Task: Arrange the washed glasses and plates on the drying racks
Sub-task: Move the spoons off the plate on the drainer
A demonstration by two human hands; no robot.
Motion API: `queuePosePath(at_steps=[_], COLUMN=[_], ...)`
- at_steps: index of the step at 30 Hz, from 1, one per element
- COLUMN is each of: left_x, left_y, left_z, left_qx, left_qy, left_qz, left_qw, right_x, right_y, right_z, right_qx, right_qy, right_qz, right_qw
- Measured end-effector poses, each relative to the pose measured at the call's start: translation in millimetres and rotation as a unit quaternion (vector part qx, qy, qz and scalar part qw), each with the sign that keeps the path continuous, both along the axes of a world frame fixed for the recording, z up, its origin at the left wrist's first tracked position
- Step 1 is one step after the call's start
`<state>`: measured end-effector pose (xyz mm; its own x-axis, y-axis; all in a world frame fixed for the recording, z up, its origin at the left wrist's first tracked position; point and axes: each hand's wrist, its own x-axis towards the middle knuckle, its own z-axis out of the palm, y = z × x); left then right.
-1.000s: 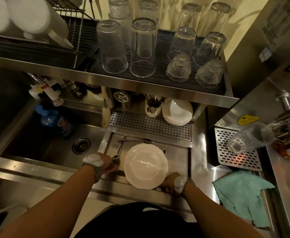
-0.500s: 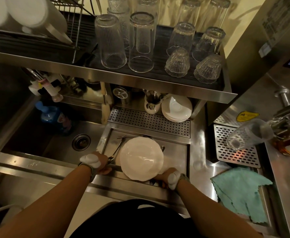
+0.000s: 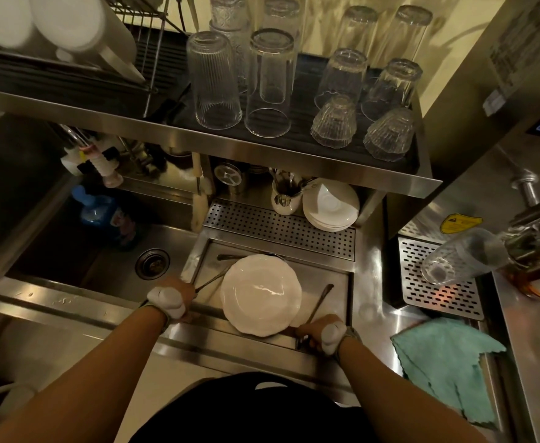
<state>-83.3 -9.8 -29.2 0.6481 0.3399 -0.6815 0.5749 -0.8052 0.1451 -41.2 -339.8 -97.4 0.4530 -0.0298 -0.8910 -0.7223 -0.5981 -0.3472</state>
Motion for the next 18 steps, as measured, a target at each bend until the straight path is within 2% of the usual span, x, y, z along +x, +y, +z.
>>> queuePosePath(at_steps=[2, 4, 7, 11, 14, 18], left_x=[3.5, 10.7, 27.4, 45.6, 55.3, 66.8], left_y=[0.2, 3.7, 9.0, 11.8, 2.8, -16.2], left_z=[13.5, 17.7, 28.1, 46.3, 62.6, 77.4], left_qx=[-0.008, 0.008, 0.002, 0.008, -0.022, -0.052], left_qy=[-0.038, -0.08, -0.155, -0.217, -0.264, -0.33], left_qz=[0.069, 0.065, 0.117, 0.105, 0.114, 0.125], left_qw=[0.997, 0.995, 0.981, 0.971, 0.957, 0.934], right_x=[1.5, 4.9, 13.9, 32.5, 49.6, 74.5], right_y=[-6.3, -7.9, -0.3, 12.7, 18.1, 18.6], right_z=[4.7, 8.3, 21.9, 51.4, 75.8, 114.2], right_qx=[-0.026, -0.029, -0.025, -0.001, -0.006, 0.032], right_qy=[-0.022, -0.039, -0.061, -0.098, -0.146, -0.221], right_qz=[0.025, 0.04, 0.068, 0.109, 0.139, 0.109], right_qw=[0.999, 0.998, 0.995, 0.989, 0.979, 0.969])
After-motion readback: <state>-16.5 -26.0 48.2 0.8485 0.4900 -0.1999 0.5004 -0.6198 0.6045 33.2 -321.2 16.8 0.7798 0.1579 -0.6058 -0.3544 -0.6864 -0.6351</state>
